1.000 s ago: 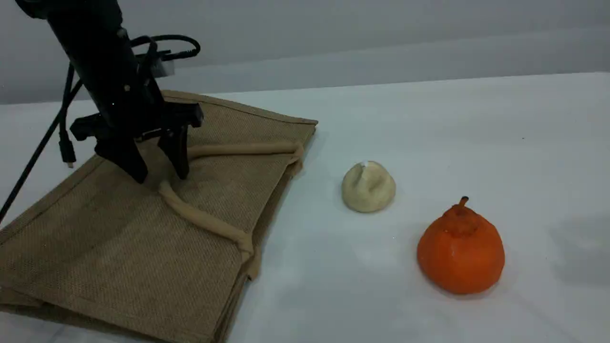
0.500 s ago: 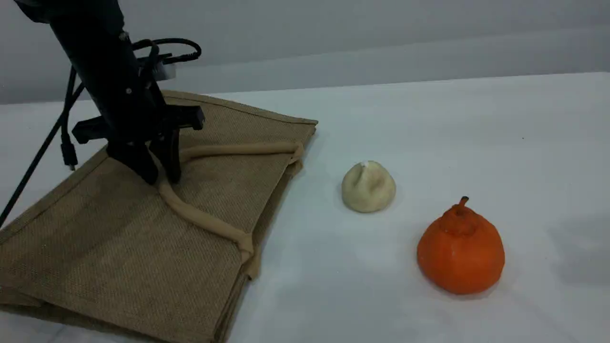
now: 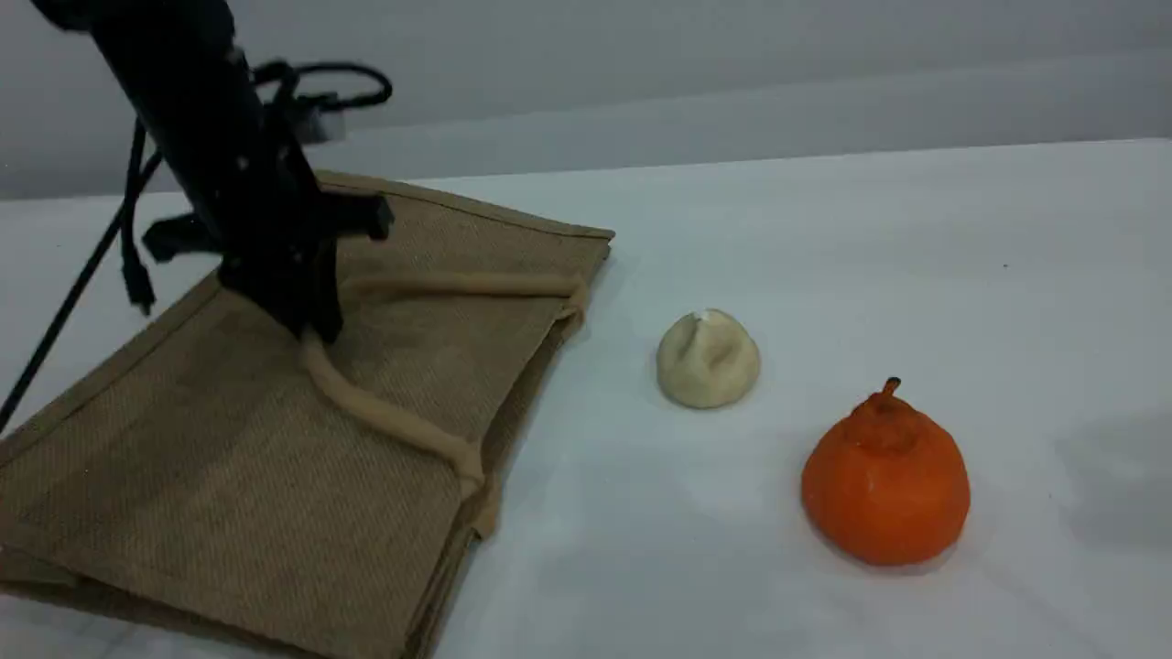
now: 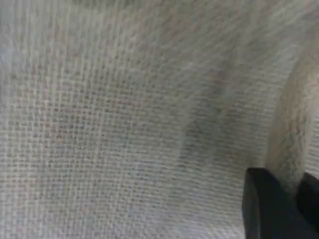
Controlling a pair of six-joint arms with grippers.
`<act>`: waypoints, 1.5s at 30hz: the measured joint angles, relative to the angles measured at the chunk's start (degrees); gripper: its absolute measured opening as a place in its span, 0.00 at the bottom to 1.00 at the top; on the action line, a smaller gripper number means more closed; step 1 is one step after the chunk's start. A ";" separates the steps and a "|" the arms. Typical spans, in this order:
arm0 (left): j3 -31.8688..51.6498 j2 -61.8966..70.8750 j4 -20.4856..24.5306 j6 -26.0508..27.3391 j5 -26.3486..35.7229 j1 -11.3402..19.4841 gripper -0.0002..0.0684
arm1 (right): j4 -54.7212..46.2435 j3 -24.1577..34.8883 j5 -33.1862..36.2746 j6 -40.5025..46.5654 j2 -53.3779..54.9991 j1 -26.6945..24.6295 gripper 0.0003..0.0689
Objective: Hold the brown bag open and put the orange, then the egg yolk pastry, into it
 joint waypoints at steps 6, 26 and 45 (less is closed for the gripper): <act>-8.60 -2.80 -0.44 5.45 9.46 0.00 0.14 | 0.00 0.00 0.00 0.00 0.00 0.00 0.80; -35.60 -3.36 -13.32 19.92 20.53 0.00 0.14 | 8.83 0.10 1.98 -9.37 8.01 0.00 0.80; -39.42 -8.39 -24.92 38.32 20.44 -0.02 0.14 | 23.26 0.10 4.71 -26.58 23.27 0.98 0.80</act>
